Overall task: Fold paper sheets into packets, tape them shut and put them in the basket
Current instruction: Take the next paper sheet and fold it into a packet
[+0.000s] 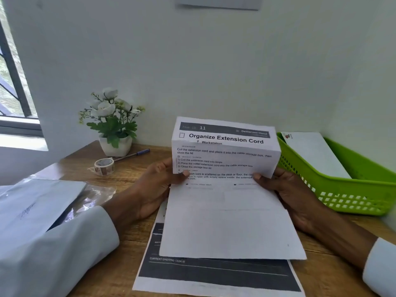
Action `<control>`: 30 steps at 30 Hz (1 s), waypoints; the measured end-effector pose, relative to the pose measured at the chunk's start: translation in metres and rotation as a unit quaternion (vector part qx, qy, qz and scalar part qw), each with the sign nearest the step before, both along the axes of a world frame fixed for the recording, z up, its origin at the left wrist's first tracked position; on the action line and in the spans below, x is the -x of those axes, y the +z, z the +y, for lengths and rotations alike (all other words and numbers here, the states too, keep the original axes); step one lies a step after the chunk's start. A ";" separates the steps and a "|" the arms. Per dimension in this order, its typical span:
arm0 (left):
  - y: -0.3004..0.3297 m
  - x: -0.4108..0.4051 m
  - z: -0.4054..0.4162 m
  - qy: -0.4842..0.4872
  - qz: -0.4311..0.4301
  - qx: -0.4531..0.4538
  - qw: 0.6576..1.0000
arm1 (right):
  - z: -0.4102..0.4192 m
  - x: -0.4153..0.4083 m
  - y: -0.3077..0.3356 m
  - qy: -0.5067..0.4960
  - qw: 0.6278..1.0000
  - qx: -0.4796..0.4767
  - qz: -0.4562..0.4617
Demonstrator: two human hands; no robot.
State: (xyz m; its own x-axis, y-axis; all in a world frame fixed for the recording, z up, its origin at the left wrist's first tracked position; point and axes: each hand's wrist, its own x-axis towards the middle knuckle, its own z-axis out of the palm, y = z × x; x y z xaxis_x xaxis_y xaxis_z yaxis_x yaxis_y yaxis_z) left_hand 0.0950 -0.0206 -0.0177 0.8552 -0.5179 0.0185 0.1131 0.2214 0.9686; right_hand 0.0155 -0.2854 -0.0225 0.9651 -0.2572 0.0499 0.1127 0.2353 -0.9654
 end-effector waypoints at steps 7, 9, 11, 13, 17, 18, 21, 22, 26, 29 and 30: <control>0.004 -0.003 0.005 0.055 0.039 -0.015 0.998 | -0.002 0.003 0.003 0.001 0.999 0.042 -0.001; 0.005 -0.003 0.007 0.043 0.065 -0.038 0.996 | 0.000 0.004 0.005 0.002 0.999 0.040 0.010; 0.005 -0.004 0.005 0.054 0.075 -0.017 0.996 | 0.002 0.003 0.005 -0.020 0.999 0.045 0.005; 0.005 -0.004 0.004 0.058 0.081 0.029 0.995 | 0.001 0.002 0.003 -0.066 0.996 0.057 -0.012; 0.002 -0.004 0.004 0.006 0.022 -0.012 1.000 | 0.001 0.003 0.002 -0.103 0.990 0.093 -0.034; 0.001 -0.002 0.003 -0.014 0.000 -0.046 0.999 | 0.003 0.003 0.002 -0.104 0.989 0.103 -0.037; -0.002 0.005 -0.002 -0.014 -0.048 -0.101 0.994 | 0.004 0.000 0.002 -0.092 0.991 0.098 -0.026; -0.002 0.005 -0.002 0.003 -0.053 -0.097 0.994 | 0.003 0.000 0.002 -0.083 0.993 0.087 -0.020; 0.000 0.003 0.000 0.034 -0.053 -0.067 0.996 | 0.005 0.005 0.006 -0.024 0.997 0.069 -0.031; 0.001 0.004 0.000 0.027 -0.045 -0.044 0.998 | 0.009 0.011 0.005 0.016 0.991 0.116 -0.058; 0.001 0.004 -0.001 0.024 -0.042 -0.037 0.998 | 0.010 0.012 0.005 0.029 0.990 0.120 -0.070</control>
State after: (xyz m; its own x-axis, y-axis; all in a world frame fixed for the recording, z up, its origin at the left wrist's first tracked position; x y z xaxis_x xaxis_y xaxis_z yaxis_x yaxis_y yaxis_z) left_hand 0.0913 -0.0214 -0.0165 0.8765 -0.4783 0.0537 0.0221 0.1515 0.9882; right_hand 0.0038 -0.2755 -0.0180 0.9573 -0.1666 0.2363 0.2415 0.0114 -0.9703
